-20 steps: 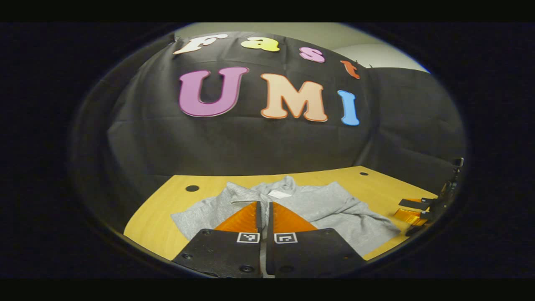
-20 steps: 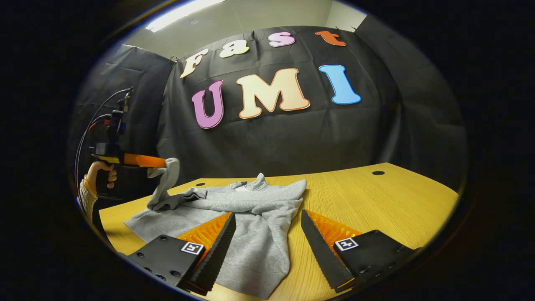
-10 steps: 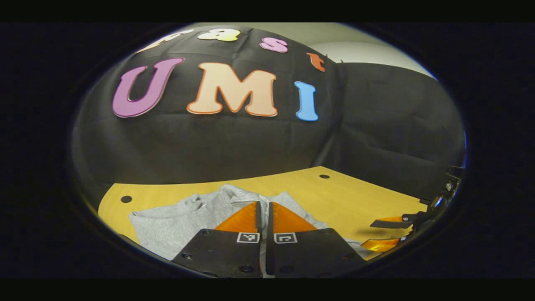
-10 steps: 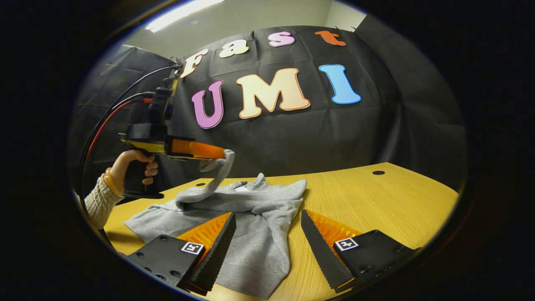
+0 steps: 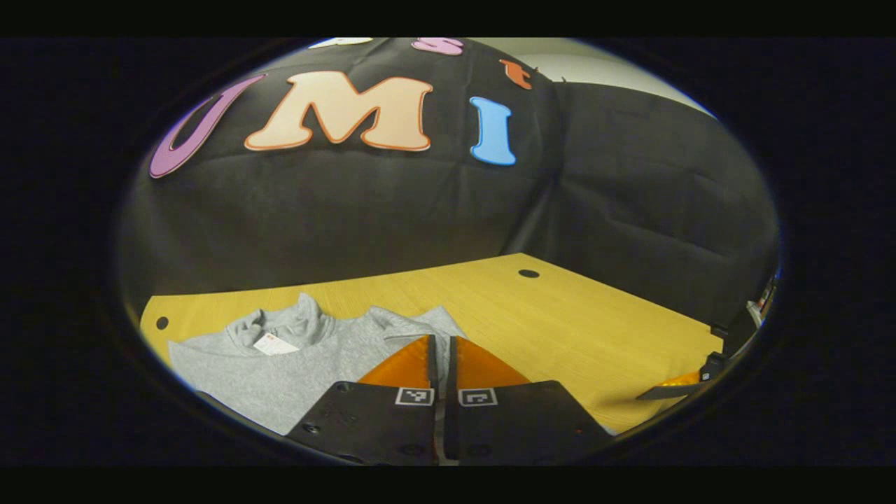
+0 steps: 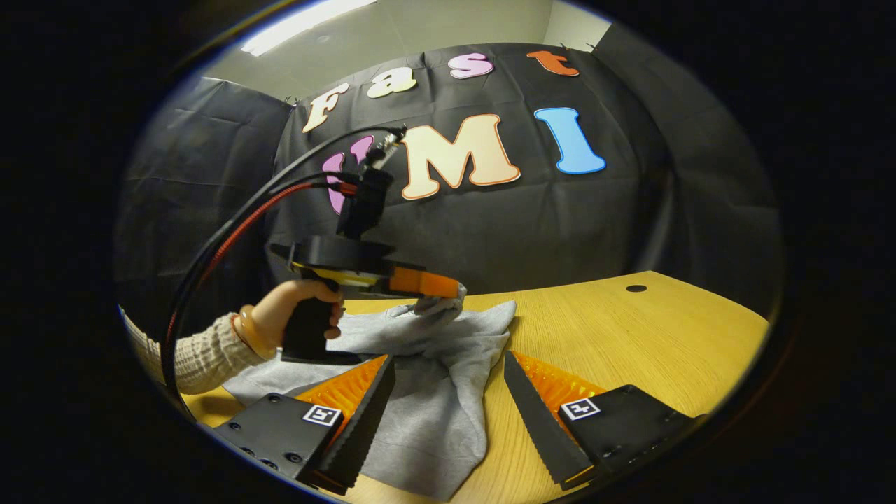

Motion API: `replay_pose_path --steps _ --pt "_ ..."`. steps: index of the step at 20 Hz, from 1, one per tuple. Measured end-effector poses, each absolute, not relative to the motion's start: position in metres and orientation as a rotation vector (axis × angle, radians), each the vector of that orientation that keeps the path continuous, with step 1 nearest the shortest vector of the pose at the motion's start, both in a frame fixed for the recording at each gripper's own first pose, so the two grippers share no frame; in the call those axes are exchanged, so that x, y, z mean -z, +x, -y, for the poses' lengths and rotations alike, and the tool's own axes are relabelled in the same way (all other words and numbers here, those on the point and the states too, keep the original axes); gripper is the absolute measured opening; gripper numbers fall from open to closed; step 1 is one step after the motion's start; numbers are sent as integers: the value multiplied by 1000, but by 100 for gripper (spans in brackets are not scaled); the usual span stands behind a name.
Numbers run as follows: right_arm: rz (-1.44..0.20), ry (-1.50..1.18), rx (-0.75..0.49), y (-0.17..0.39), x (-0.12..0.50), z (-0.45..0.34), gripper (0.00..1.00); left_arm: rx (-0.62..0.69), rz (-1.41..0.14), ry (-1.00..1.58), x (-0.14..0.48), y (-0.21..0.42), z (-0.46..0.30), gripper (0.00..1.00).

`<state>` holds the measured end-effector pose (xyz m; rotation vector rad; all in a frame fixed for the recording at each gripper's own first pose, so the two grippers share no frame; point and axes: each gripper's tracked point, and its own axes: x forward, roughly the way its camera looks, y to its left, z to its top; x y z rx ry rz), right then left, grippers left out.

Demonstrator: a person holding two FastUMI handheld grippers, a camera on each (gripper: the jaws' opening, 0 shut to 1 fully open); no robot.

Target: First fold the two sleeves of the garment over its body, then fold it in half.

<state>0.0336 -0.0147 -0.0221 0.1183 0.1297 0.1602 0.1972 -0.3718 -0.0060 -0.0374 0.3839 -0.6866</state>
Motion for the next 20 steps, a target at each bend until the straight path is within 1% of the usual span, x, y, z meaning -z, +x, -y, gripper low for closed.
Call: replay_pose_path --steps 3,6,8,10,12,14,16,17,20 --pt "-131 128 -162 33 21 15 98 690 -408 -57 16 198 373 0" --pt "-134 134 -163 34 22 15 98 689 -393 -52 13 202 372 0" --pt "-134 133 -162 34 21 15 98 713 -376 -66 10 202 376 7" --pt "-134 130 -153 35 21 16 97 726 -354 -73 -3 199 375 52" --pt "-137 133 -146 35 23 18 98 690 -316 -49 -14 202 359 97" --pt "-156 136 -140 38 26 18 97 634 -265 -45 -34 205 334 95" --pt "-184 132 -138 38 31 18 97 599 -219 -45 -55 198 305 96" --pt "-200 129 -137 38 35 18 97 577 -207 -32 -61 192 286 94" --pt "-234 116 -142 35 35 15 98 513 -173 39 -77 167 227 94"
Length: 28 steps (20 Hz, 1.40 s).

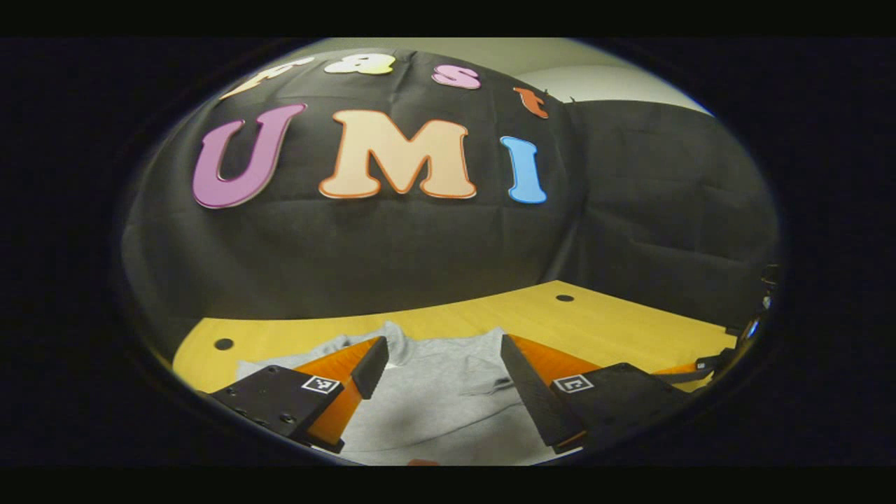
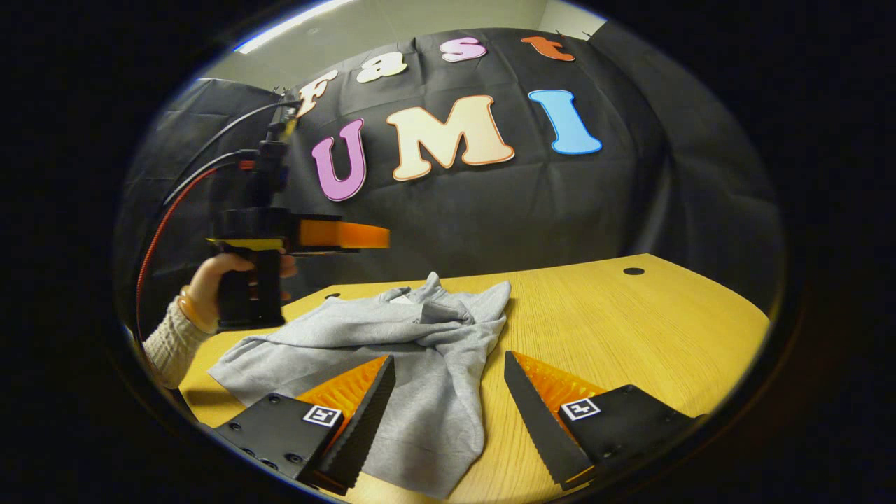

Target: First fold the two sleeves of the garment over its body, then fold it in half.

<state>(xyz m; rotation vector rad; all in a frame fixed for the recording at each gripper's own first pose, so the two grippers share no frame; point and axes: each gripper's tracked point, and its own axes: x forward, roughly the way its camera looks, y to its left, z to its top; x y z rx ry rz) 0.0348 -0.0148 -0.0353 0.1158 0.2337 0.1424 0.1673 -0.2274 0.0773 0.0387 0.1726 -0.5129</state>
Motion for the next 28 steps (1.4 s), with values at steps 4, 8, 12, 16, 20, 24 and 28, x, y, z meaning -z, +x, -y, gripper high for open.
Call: replay_pose_path --steps 4,8,12,16,20,24,28 --pt "-248 74 -151 24 27 8 98 449 -191 84 -73 121 161 95" --pt "-304 33 -171 8 35 -3 97 393 -262 50 -46 72 112 94" --pt "-364 20 -177 -5 47 -10 97 322 -312 59 -20 33 72 94" --pt "-425 7 -174 -16 62 -16 98 285 -390 67 10 -1 44 94" --pt "-483 1 -171 -29 81 -17 98 248 -466 47 36 -25 23 94" --pt "-534 -14 -173 -35 91 -22 98 221 -525 -2 55 -43 12 95" --pt "-580 -17 -171 -36 99 -25 98 216 -584 -17 75 -56 11 95"
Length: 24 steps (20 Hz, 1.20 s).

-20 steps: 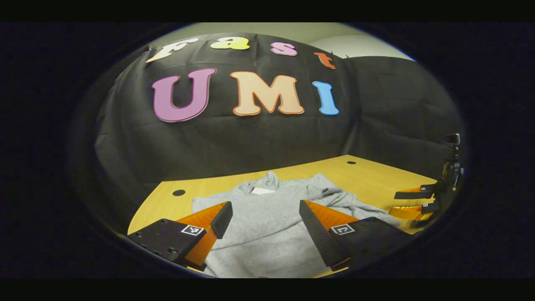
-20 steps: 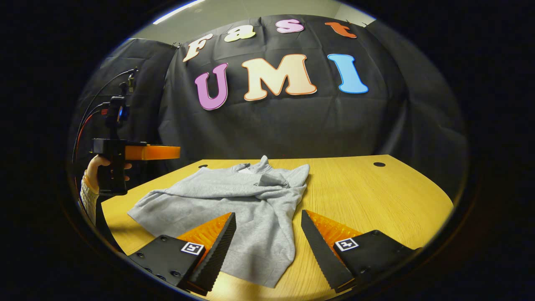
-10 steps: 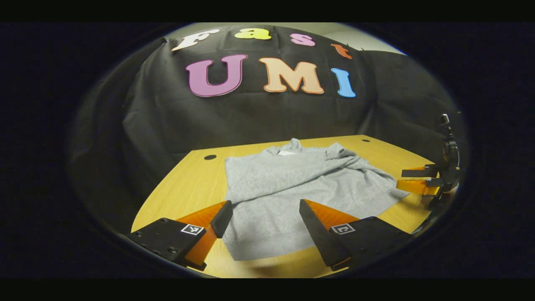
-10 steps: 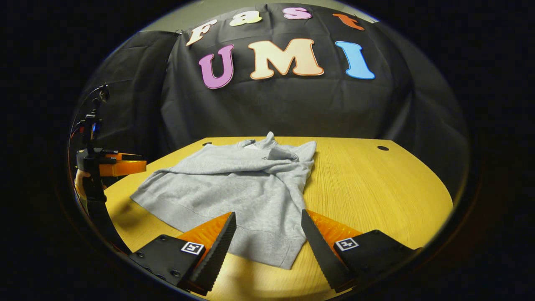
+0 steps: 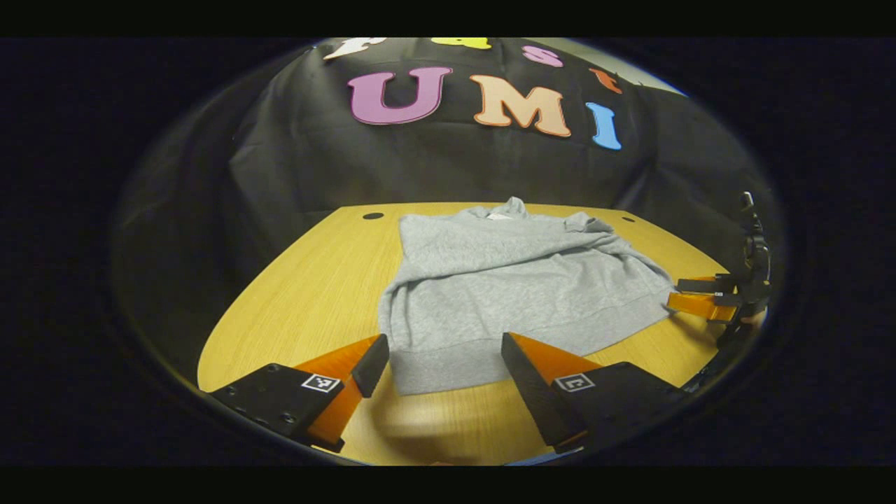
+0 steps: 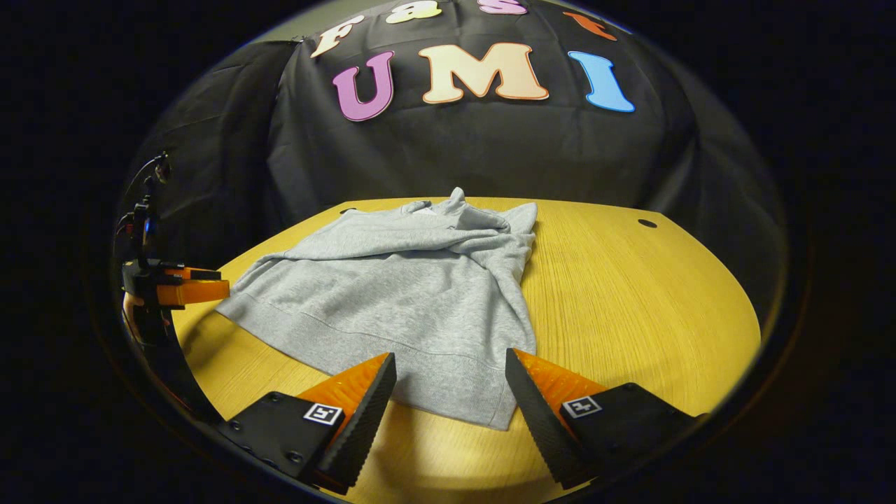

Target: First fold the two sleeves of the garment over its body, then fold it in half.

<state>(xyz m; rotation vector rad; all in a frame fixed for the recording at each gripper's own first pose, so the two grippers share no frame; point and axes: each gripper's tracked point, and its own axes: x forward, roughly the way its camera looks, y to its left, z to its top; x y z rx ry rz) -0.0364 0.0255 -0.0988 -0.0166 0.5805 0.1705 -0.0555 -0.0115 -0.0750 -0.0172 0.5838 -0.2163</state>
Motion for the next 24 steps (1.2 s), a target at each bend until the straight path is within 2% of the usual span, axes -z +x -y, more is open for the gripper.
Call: replay_pose_path --steps 1,2,3,4,5,6,7,8,10,11,14,15,16,17,18,19,20,21,23,24 --pt "-596 -21 -170 -39 102 -25 94 215 -595 -12 78 -58 10 95" --pt "-601 -31 -169 -38 102 -26 98 212 -601 -5 81 -59 10 95" --pt "-606 -41 -169 -39 101 -26 94 210 -607 0 83 -59 9 95" --pt "-614 -54 -168 -39 102 -26 98 211 -614 2 84 -60 10 95" --pt "-620 -69 -166 -39 103 -26 93 215 -624 3 86 -61 10 95" --pt "-622 -81 -164 -39 104 -27 98 217 -637 3 89 -63 10 95" --pt "-625 -84 -161 -39 103 -26 98 213 -651 6 93 -65 10 95" --pt "-630 -79 -158 -39 104 -25 94 207 -660 11 96 -65 9 96" --pt "-632 -74 -157 -40 104 -26 94 195 -668 20 100 -63 9 95" --pt "-632 -77 -157 -39 104 -26 98 193 -669 21 100 -63 9 96" --pt "-634 -75 -161 -40 105 -26 98 188 -674 19 101 -64 9 99" --pt "-635 -75 -159 -39 105 -25 98 194 -673 17 103 -66 12 94" --pt "-637 -74 -159 -40 105 -25 94 196 -659 26 102 -65 13 99" --pt "-638 -70 -163 -40 105 -26 97 208 -651 25 102 -66 16 93" --pt "-641 -63 -173 -41 105 -30 95 218 -644 20 100 -67 18 90" --pt "-637 -63 -176 -40 104 -32 86 226 -639 13 102 -67 20 80" --pt "-633 -70 -176 -41 106 -32 69 232 -635 4 101 -67 23 72" --pt "-631 -75 -177 -42 105 -33 67 237 -631 1 102 -67 25 56" --pt "-629 -51 -180 -41 106 -36 61 259 -624 -9 100 -68 29 44" --pt "-630 -50 -177 -42 106 -36 45 272 -621 -15 100 -68 32 36"
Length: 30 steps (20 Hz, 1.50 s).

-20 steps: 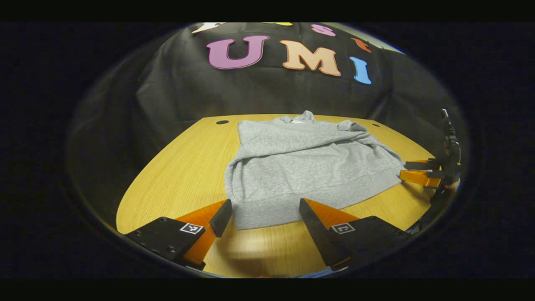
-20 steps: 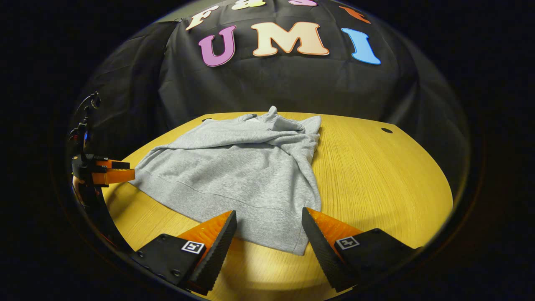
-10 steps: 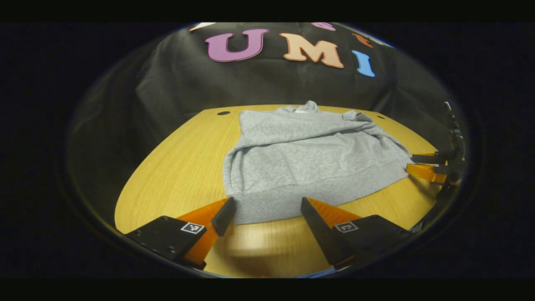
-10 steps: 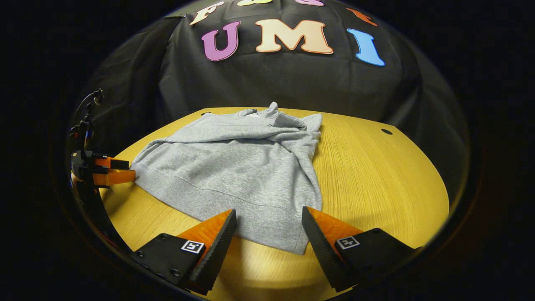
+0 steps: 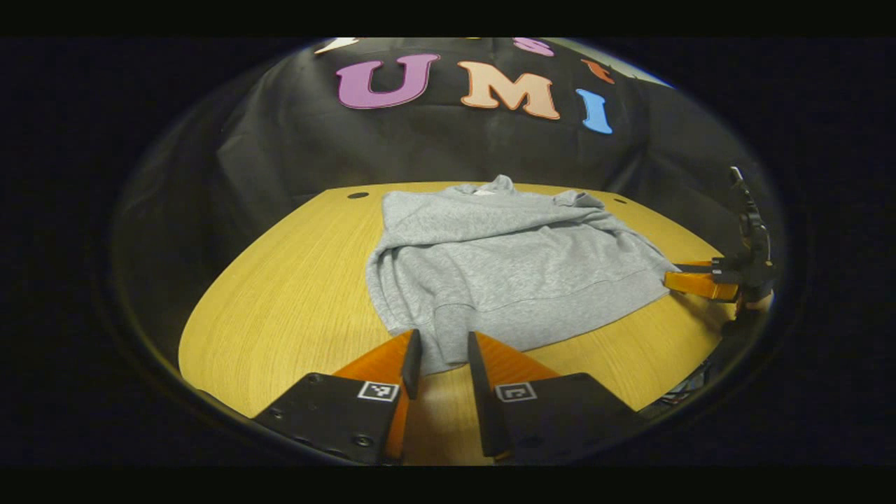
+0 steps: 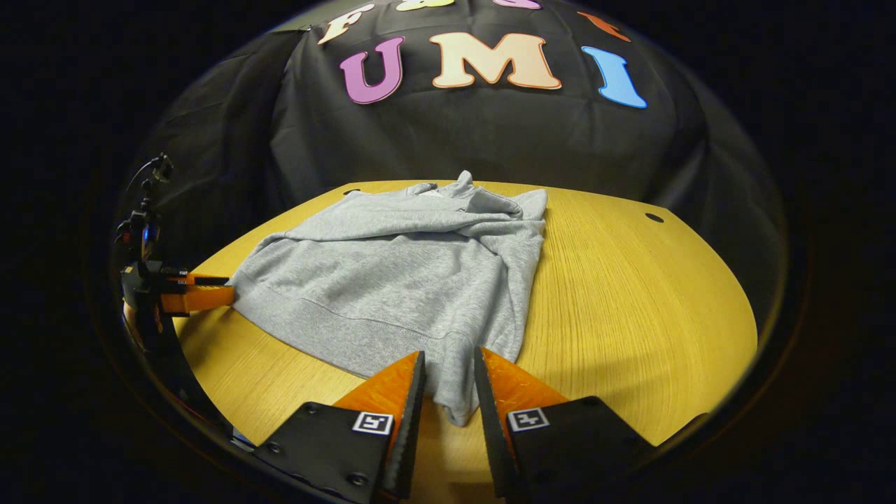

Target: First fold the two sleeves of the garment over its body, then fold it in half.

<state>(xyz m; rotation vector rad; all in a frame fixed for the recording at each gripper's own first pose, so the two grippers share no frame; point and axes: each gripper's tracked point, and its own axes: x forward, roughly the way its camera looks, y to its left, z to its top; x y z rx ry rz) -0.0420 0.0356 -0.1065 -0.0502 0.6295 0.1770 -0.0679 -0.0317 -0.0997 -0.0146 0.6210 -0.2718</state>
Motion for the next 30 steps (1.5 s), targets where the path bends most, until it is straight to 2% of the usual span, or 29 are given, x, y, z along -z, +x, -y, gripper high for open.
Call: replay_pose_path --steps 1,2,3,4,8,15,19,24,30 --pt "-634 -39 -172 -42 107 -35 45 279 -612 -29 100 -67 34 27" --pt "-636 -25 -167 -43 107 -34 28 276 -612 -41 101 -66 34 21" --pt "-631 -14 -161 -42 105 -34 25 275 -607 -48 99 -68 33 10" --pt "-632 -4 -159 -43 106 -34 13 269 -602 -58 99 -68 33 11" --pt "-633 -16 -160 -46 106 -36 4 246 -589 -95 98 -68 33 0" --pt "-636 -17 -153 -49 97 -36 4 251 -588 -85 91 -73 39 0" --pt "-578 33 -160 -46 74 -36 4 273 -527 -116 64 -69 45 0" --pt "-585 22 -190 -39 64 -42 4 281 -450 -182 35 -51 43 0" --pt "-496 -7 -210 -2 20 -49 4 297 -337 -225 -10 -16 47 0"
